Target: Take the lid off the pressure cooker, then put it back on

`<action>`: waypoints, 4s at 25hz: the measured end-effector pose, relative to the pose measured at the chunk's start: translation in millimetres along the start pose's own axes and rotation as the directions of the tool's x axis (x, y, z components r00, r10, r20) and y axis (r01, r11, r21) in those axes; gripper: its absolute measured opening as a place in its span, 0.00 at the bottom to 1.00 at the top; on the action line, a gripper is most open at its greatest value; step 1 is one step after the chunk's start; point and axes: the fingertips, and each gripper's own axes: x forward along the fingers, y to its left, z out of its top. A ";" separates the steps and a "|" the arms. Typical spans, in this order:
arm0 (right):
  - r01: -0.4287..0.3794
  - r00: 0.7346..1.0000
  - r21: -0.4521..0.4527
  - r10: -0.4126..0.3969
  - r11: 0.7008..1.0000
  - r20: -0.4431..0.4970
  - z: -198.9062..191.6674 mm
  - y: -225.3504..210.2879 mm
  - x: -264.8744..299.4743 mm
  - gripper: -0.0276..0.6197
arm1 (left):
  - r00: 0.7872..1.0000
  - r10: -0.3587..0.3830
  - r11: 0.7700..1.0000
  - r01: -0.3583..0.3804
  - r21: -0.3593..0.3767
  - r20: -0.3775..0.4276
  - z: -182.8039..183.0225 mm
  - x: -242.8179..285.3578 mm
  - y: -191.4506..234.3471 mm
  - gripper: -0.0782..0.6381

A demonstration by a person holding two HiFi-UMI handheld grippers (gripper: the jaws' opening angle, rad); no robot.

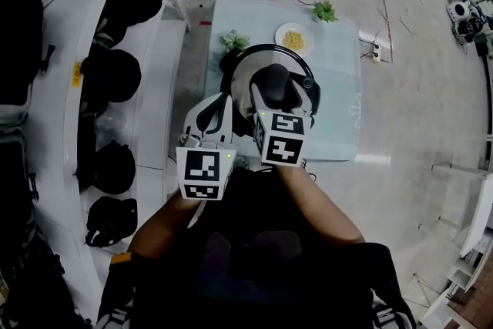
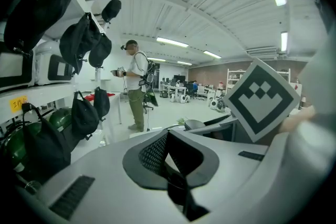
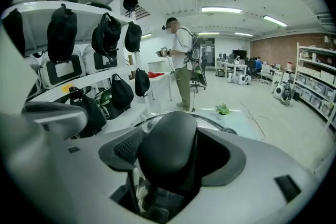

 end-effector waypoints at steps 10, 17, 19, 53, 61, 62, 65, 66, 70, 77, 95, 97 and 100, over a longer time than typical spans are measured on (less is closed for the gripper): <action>0.067 0.998 0.031 -0.067 0.997 -0.014 -0.6 -4.2 2.6 0.54 | 1.000 0.011 1.000 -0.011 -0.025 0.014 -3.8 -12.0 7.9 0.12; 0.055 0.998 0.017 -0.056 0.998 0.000 0.2 -3.2 -3.5 0.53 | 0.999 0.021 0.999 -0.020 -0.035 0.033 0.1 -18.7 10.7 0.12; 0.047 0.999 0.013 -0.047 0.999 0.009 1.9 -3.7 -6.8 0.52 | 0.999 0.020 0.999 -0.019 -0.037 0.036 0.8 -19.6 10.2 0.12; -0.117 0.977 -0.171 0.144 0.978 0.155 56.4 10.5 -34.3 0.51 | 0.994 0.036 0.998 -0.030 -0.059 0.100 26.7 -26.4 -2.2 0.12; -0.095 0.976 -0.138 0.119 0.986 0.184 56.6 -35.5 -62.6 0.51 | 0.994 0.018 0.998 -0.012 -0.057 0.105 30.3 -19.4 -24.3 0.12; -0.091 0.976 -0.132 0.114 0.987 0.185 55.5 -44.5 -65.9 0.51 | 0.994 0.017 0.999 -0.011 -0.052 0.104 30.4 -18.2 -29.5 0.12; -0.082 0.977 -0.111 0.102 0.990 0.189 51.8 -73.7 -74.7 0.51 | 0.995 0.012 0.999 -0.008 -0.041 0.099 32.0 -12.5 -48.6 0.12; -0.079 0.977 -0.105 0.098 0.991 0.190 50.1 -84.0 -76.8 0.51 | 0.995 0.011 0.999 -0.007 -0.040 0.096 32.3 -9.6 -55.6 0.12; -0.074 0.979 -0.096 0.091 0.993 0.182 41.5 -127.8 -81.6 0.51 | 0.996 0.016 0.999 -0.012 -0.041 0.093 36.5 7.0 -85.7 0.12; -0.084 0.982 -0.104 0.100 0.991 0.158 30.8 -194.0 -80.7 0.51 | 0.997 0.027 0.999 -0.024 -0.042 0.071 42.3 39.7 -141.4 0.12; -0.173 0.982 -0.151 0.183 0.973 0.051 -23.0 -276.7 -60.5 0.51 | 0.998 0.060 0.996 -0.062 -0.059 -0.037 14.0 87.1 -244.0 0.12; -0.189 0.980 -0.162 0.197 0.969 0.033 -32.3 -278.2 -55.3 0.51 | 0.995 0.076 0.994 -0.080 -0.074 -0.058 6.8 87.2 -248.7 0.12; -0.209 0.977 -0.172 0.213 0.963 0.009 -44.6 -280.7 -46.8 0.51 | 0.992 0.099 0.991 -0.106 -0.082 -0.084 -3.2 87.9 -252.6 0.12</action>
